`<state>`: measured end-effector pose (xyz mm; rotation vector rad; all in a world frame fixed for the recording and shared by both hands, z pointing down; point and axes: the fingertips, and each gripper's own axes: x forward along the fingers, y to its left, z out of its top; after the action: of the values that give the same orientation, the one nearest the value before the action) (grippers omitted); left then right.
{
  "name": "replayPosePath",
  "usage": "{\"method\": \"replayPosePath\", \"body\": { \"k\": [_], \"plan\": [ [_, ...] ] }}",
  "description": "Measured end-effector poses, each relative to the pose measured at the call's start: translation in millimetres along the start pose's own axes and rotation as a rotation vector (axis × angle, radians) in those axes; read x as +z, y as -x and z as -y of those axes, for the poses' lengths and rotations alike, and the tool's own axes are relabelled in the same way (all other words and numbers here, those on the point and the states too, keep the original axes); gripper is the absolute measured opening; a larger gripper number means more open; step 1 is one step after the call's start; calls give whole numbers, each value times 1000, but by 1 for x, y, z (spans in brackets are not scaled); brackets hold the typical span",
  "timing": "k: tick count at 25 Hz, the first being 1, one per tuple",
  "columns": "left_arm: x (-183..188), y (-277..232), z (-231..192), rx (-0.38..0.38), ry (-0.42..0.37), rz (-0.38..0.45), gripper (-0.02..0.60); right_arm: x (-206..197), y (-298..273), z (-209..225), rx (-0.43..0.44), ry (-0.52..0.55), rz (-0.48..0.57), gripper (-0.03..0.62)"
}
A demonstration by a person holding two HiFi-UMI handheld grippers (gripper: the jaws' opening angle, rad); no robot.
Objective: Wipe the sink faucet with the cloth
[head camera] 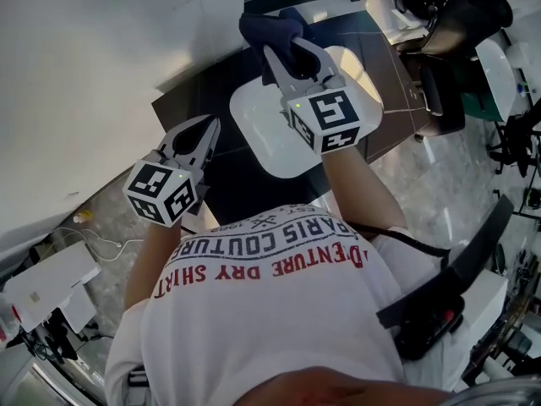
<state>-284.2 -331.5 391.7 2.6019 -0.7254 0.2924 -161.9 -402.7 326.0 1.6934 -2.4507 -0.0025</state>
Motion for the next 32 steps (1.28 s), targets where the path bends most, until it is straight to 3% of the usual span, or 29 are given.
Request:
{"method": "replayPosePath", "body": {
  "k": [5,14,32],
  "plan": [
    [1,-12,-14,13,13,0,2,-26,-34,33,-92,-30,-36,67],
    [-15,-20,-41,55,65,-30,2,-82,-78,61,-174,-72,-127,67],
    [-33,-14,-58,75,85,-58,1,-147,-91,63,-261,-120,-243,67]
  ]
}}
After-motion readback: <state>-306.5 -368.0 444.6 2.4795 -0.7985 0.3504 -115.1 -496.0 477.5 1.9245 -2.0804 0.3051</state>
